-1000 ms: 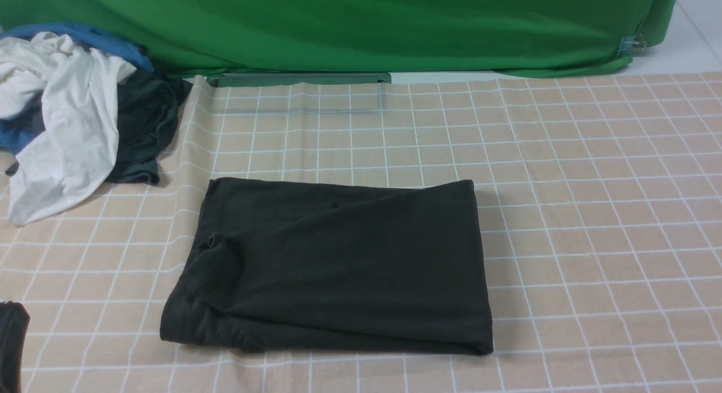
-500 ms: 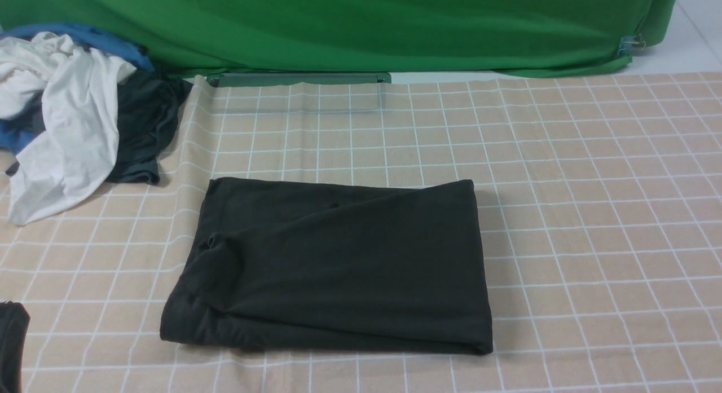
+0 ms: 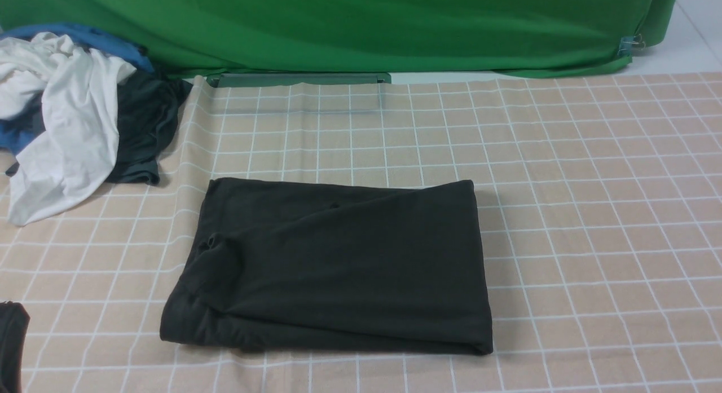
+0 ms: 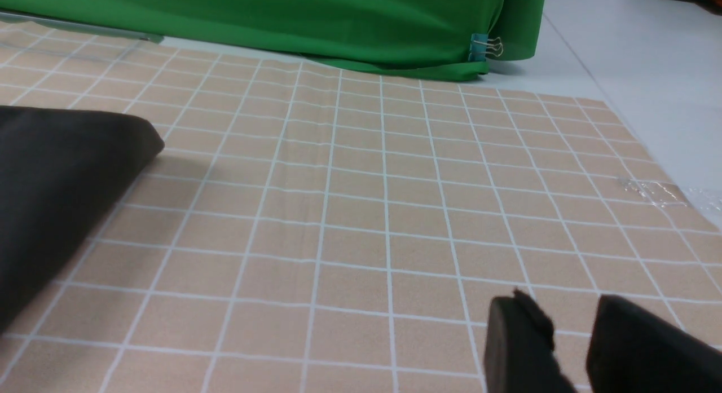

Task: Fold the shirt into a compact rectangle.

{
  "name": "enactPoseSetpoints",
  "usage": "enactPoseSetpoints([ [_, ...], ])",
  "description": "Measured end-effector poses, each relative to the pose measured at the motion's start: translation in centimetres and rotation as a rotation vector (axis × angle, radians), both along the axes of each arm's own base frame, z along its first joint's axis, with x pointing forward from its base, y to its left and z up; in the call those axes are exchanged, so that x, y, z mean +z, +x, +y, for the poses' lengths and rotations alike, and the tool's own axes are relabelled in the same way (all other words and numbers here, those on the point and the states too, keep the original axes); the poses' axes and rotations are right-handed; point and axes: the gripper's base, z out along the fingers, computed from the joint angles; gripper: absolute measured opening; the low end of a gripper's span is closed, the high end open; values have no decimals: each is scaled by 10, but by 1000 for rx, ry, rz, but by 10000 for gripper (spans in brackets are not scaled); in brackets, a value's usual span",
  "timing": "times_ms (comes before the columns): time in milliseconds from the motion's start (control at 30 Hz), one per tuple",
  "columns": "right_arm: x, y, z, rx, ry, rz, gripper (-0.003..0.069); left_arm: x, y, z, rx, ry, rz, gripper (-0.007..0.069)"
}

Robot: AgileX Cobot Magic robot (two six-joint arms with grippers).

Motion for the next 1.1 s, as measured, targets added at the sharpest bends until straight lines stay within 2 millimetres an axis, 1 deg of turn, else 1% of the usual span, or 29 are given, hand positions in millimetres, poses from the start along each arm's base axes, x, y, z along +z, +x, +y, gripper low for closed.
enactPoseSetpoints([
  [233,0,0,0,0,1,0,236,-1,0,0,-1,-7,7,20],
  [400,0,0,0,0,1,0,236,-8,-1,0,-4,-3,90,20],
  [1100,0,0,0,0,1,0,237,-8,-1,0,-7,22,89,20],
])
